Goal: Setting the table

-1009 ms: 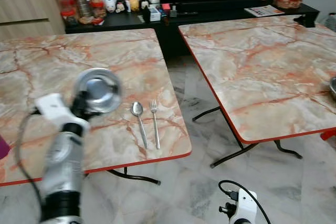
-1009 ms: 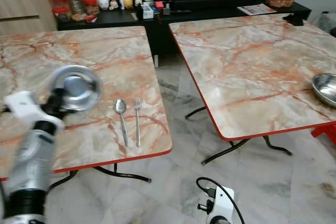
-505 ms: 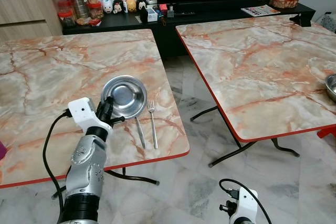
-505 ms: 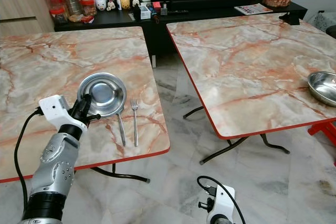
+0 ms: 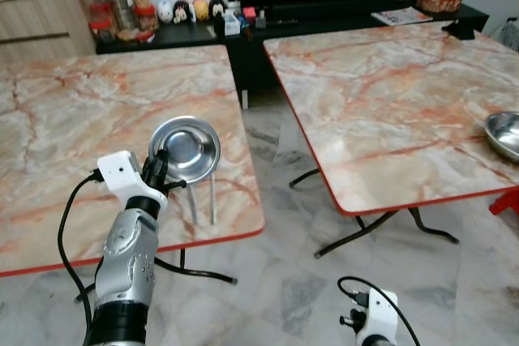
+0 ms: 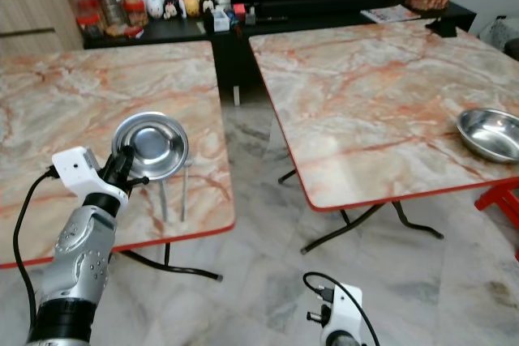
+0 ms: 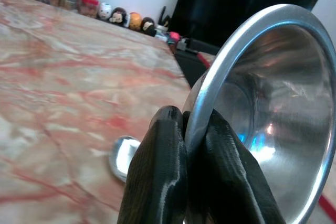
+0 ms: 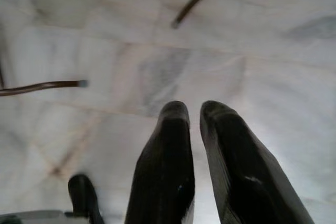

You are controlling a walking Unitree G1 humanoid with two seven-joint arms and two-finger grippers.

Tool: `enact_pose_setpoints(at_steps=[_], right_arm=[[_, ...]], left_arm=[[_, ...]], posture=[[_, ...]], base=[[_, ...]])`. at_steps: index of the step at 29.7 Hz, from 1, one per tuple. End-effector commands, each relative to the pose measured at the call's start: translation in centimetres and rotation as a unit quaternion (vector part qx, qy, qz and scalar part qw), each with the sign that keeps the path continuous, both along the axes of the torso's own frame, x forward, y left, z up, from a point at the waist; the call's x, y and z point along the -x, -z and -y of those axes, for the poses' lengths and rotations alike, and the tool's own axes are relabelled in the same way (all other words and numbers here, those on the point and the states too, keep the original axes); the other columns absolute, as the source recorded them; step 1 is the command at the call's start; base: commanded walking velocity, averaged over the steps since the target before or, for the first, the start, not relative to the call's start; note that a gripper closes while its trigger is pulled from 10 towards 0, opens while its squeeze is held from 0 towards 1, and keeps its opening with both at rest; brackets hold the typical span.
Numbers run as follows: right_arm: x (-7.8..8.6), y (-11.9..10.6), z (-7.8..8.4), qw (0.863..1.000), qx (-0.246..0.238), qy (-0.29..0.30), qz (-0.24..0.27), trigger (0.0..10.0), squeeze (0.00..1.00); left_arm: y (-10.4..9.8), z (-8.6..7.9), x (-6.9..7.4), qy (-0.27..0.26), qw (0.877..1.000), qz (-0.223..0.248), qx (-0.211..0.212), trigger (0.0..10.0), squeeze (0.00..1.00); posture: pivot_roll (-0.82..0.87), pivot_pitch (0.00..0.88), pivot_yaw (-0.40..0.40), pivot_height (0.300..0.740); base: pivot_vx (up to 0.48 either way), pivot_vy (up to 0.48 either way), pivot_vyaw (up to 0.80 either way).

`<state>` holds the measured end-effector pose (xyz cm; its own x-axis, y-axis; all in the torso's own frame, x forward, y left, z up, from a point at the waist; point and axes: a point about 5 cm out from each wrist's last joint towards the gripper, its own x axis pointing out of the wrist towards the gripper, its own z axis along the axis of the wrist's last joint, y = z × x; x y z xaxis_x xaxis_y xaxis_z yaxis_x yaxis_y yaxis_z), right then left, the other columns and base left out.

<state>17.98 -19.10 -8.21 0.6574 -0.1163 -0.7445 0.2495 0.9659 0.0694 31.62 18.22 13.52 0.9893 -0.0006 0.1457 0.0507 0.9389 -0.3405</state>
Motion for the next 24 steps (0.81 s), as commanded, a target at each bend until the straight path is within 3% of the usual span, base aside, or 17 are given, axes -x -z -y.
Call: enact_pose_setpoints(at_steps=[1,5,18,24], right_arm=[[-0.4,-0.1,-0.5,1.0,0.001,-0.01,0.005,10.0,0.0],[-0.4,-0.1,-0.6,1.0,-0.002,-0.004,0.005,10.0,0.0],[-0.1,0.0,-0.8,1.0,-0.004,-0.011,0.001,10.0,0.0],[0.1,0.1,-0.8,1.0,-0.005,-0.012,-0.003,10.0,0.0]], left_arm=[[-0.6,-0.9,0.1,-0.016,1.0,0.012,-0.009,10.0,0.0],[-0.6,-1.0,0.1,-0.016,1.0,0.012,-0.01,10.0,0.0],[-0.7,-2.5,0.9,-0.039,0.999,0.011,-0.015,10.0,0.0],[1.1,-3.9,2.0,-0.054,0.997,-0.024,-0.043,10.0,0.0]], posture=[[0.05,0.0,0.017,0.74],[0.05,0.0,0.018,0.74],[0.06,0.0,0.015,0.74],[0.07,0.0,0.013,0.74]], base=[[0.0,-0.319,0.8],[0.0,-0.322,0.8],[0.0,-0.316,0.0],[0.0,-0.155,0.0]])
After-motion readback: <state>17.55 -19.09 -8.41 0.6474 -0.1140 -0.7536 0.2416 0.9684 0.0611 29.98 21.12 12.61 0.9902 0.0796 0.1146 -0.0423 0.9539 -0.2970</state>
